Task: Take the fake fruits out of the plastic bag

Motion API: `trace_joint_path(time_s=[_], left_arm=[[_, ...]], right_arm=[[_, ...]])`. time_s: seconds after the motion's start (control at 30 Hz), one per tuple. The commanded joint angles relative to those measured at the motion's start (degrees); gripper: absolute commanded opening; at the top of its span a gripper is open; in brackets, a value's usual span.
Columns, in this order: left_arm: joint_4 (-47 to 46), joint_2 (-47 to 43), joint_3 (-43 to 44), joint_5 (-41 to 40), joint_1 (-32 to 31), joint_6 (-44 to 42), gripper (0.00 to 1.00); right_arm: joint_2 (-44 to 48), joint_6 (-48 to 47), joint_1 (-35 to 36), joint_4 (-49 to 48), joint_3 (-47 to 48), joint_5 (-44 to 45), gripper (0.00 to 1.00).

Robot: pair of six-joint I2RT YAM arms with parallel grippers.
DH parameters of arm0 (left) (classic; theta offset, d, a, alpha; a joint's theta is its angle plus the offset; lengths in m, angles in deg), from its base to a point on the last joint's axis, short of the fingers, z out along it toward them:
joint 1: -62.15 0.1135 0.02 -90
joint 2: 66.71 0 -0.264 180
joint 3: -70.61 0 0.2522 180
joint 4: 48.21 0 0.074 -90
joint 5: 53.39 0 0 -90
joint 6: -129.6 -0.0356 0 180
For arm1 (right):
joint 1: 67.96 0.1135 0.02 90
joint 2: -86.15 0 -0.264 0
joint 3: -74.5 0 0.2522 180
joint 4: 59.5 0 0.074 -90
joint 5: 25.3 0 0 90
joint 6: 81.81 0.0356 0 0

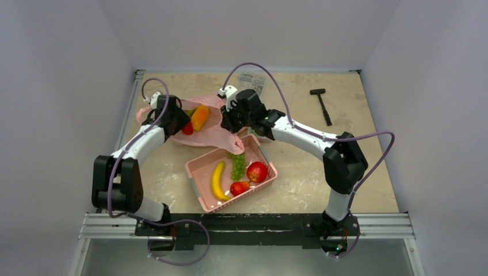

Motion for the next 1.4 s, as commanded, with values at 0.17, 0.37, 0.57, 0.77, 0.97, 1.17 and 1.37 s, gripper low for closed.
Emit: trace_joint_path(time_s=[0.17, 0.37, 0.57, 0.77, 0.97, 1.17, 1.37], left_arm=[[-2.50, -17.59, -8.98, 11.24, 0.33, -1.36, 0.06], [-0.90, -26.34, -11.76, 25.48, 0.35, -1.10, 0.01], [2.89, -34.48, -14.09, 38.55, 0.28, -1.53, 0.01], [7.09, -43.22, -17.94, 42.31, -3.71, -0.50, 0.08], [16.22, -43.42, -17.72, 29.62, -17.56, -3.41, 0.15], [16.84, -43.68, -22.46, 21.42, -20.72, 0.39, 0.27], [21.06, -39.96, -22.70, 15.73, -21.36, 0.73, 0.41]], right_arm=[[2.91, -0.53, 0.07, -2.13, -0.36, -1.21, 0.00], [4.24, -0.82, 0.05, -2.01, -0.75, -0.36, 0.00], [4.23, -0.77, 0.07, -2.08, -0.61, -0.79, 0.00], [3.67, -0.48, 0.14, -2.22, -0.55, -1.57, 0.00], [3.31, -0.59, 0.07, -2.06, -0.14, -1.04, 0.00], [3.02, -0.38, 0.08, -2.56, -0.48, -2.27, 0.00], [2.56, -0.20, 0.05, -2.54, -0.40, -2.83, 0.00]])
